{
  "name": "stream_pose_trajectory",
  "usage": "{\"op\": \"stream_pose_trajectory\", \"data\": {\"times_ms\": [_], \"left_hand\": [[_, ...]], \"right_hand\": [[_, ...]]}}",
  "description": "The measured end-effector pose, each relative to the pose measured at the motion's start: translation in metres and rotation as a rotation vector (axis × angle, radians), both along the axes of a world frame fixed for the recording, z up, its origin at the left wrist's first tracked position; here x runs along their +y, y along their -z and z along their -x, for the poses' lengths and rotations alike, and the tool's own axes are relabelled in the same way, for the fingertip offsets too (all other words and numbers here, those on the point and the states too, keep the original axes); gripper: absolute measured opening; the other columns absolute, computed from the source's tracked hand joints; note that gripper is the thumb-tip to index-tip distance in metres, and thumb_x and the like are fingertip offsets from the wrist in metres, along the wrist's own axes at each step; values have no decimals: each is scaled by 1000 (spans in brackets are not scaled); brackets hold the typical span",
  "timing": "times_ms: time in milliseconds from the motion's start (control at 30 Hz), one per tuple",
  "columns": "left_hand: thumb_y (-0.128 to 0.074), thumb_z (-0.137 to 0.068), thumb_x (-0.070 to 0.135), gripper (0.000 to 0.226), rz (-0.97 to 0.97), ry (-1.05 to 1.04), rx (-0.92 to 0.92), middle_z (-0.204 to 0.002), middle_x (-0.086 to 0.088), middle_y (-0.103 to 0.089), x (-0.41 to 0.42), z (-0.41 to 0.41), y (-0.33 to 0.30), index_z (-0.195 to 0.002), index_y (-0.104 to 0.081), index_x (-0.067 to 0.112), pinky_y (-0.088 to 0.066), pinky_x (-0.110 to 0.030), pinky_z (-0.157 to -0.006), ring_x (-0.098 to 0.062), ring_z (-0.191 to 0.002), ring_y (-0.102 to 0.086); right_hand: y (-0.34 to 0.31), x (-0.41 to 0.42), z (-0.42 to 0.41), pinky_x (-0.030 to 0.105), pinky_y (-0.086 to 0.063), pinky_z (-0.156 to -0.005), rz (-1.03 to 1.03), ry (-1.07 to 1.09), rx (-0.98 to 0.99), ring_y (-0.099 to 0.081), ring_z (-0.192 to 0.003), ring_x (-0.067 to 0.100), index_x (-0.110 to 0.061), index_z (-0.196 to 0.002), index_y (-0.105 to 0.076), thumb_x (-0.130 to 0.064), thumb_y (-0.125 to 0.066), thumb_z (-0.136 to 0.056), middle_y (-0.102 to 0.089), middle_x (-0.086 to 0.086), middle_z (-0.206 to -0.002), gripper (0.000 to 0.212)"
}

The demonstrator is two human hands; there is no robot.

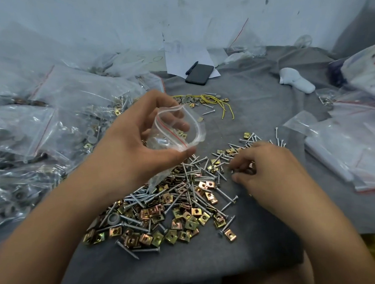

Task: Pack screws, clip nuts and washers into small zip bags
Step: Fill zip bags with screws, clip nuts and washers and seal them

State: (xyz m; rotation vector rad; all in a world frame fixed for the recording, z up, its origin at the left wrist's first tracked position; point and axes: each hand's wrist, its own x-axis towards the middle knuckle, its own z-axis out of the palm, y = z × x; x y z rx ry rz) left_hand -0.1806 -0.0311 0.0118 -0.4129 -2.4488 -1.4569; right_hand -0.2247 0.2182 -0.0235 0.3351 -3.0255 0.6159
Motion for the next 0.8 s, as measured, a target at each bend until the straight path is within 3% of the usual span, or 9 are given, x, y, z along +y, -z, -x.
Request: {"op": "stream_pose_trajectory", "data": {"times_ms": [133,233,367,533,667,800], "left_hand": [[-88,-73,53,52,3,-11,20,-116,10,-78,-2,2,1,-113,-58,41,-63,-45,-91,-16,-109,-76],[-87,-73,57,51,2,-18,21,-115,12,-78,-3,2,0,-113,-58,42,-62,-42,-91,-13,-112,-74],[-86,-70,60,52,3,-24,16,-114,15,-78,-4,2,-1,-111,-58,44,-62,-44,-91,-12,-110,-74],[-85,-70,58,53,18,-10,10,-114,15,-77,-3,1,-2,-114,-60,42,-58,-42,-98,-9,-113,-73],[-85,-69,57,53,26,-3,8,-115,14,-77,-4,2,-2,-114,-61,41,-57,-42,-101,-7,-113,-73],[-85,-68,59,53,22,-6,1,-114,16,-77,-4,2,-2,-113,-61,42,-58,-40,-99,-6,-113,-73]], "right_hand": [[-2,7,2,30,-42,-74,-59,18,48,-55,-87,12,-35,-81,-77,-35,-83,-84,-56,-15,-90,7],[0,13,5,33,-45,-80,40,8,94,-56,-90,13,-33,-81,-73,-30,-81,-87,-55,-12,-92,11],[0,15,7,33,-43,-77,130,15,171,-56,-83,9,-33,-84,-74,-30,-83,-85,-60,-13,-86,9],[0,10,6,44,-50,-89,-51,29,193,-61,-97,17,-39,-93,-79,-47,-83,-82,-65,-14,-90,14],[1,7,7,40,-50,-84,-58,57,198,-62,-98,22,-40,-93,-80,-43,-80,-87,-63,-14,-89,7],[5,2,9,42,-50,-90,-122,86,212,-62,-106,27,-38,-103,-80,-44,-69,-96,-68,-5,-103,14]]}}
